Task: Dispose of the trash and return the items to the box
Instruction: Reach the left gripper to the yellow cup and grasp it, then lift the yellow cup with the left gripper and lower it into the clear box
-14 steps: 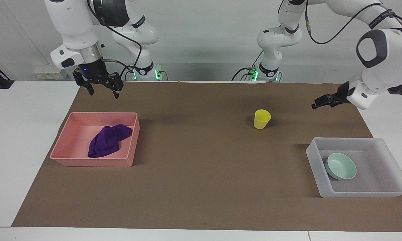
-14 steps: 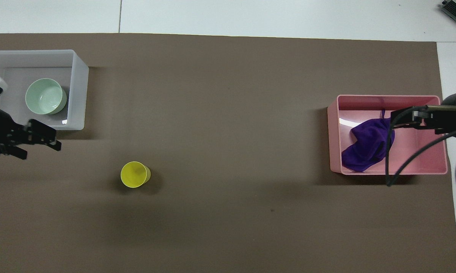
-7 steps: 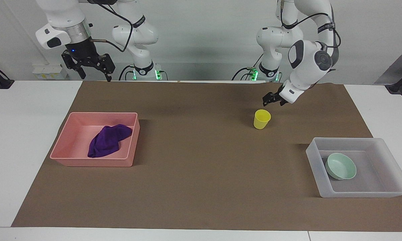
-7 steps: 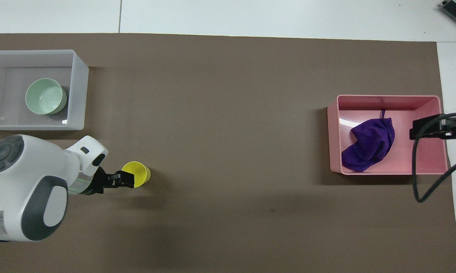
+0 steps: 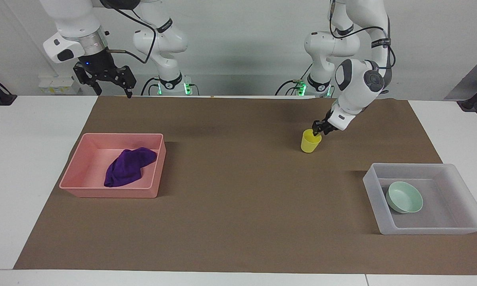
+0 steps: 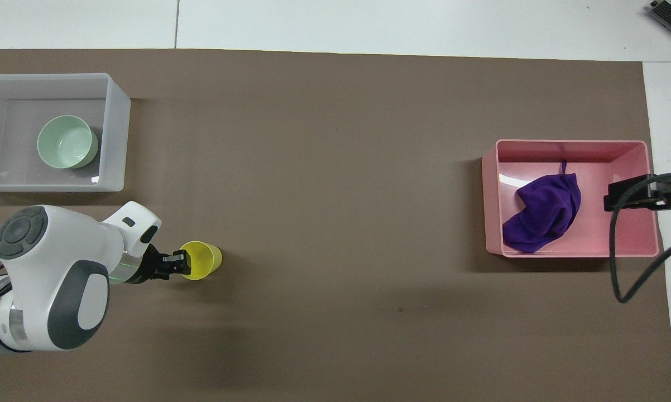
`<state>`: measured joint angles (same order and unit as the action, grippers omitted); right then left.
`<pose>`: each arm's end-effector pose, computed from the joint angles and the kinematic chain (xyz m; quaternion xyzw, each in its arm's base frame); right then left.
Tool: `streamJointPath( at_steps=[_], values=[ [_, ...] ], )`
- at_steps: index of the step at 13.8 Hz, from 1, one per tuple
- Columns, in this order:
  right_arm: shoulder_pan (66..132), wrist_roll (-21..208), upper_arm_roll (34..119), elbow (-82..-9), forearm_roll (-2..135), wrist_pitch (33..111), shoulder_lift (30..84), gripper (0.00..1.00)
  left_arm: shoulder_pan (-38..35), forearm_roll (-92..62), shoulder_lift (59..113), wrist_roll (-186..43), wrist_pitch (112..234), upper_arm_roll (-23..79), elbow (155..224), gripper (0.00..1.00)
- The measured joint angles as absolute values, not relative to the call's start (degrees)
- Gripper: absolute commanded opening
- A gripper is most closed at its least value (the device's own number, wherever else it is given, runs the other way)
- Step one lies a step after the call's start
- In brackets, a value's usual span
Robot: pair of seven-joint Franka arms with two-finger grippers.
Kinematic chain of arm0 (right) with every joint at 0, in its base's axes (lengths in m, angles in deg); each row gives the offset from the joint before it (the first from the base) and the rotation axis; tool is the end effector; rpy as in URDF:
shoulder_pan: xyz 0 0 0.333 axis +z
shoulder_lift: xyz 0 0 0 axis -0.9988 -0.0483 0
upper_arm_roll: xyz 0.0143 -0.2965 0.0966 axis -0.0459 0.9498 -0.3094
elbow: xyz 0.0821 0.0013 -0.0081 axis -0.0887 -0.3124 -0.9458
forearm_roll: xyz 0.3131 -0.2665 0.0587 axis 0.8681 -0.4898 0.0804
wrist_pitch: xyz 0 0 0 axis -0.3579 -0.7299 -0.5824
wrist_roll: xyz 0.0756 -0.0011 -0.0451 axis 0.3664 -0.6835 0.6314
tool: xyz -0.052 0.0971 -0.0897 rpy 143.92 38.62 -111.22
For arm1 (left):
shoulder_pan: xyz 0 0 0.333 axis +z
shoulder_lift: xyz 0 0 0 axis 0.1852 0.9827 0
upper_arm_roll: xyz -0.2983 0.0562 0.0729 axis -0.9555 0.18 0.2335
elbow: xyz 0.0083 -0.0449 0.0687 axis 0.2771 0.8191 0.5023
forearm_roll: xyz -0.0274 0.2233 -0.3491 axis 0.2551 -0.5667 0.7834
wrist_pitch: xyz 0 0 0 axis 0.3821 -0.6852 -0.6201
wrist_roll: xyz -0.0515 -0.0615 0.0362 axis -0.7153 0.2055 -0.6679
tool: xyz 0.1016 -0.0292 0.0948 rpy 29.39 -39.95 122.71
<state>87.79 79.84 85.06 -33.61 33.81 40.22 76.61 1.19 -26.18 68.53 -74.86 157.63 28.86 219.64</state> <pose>0.5434 -0.0099 0.6105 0.9985 -0.0507 -0.0121 0.0175 0.4548 -0.1114 0.2970 0.9904 0.0742 -0.0876 0.0766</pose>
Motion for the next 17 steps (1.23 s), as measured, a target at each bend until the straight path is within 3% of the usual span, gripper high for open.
streamJointPath(
  at_steps=[5, 10, 13, 17],
  values=[
    [87.6, 80.0, 85.0, -33.3, 33.8, 40.2, 76.5, 1.00, 1.2, -25.1, 69.2, -70.5, 154.1, 28.9, 215.7, 0.00],
    [87.6, 80.0, 85.0, -33.5, 33.8, 40.1, 76.0, 1.00, 9.7, -25.4, 70.1, -69.2, 133.9, 29.7, 197.2, 0.00],
    [87.5, 80.0, 85.0, -33.7, 33.8, 40.1, 76.0, 1.00, 17.2, -27.5, 75.8, -69.4, 127.5, 30.1, 182.0, 0.00],
    [87.6, 80.0, 84.9, -34.0, 33.8, 40.1, 76.0, 1.00, 22.3, -30.1, 89.1, -69.7, 128.3, 30.2, 166.4, 0.00]
  ],
)
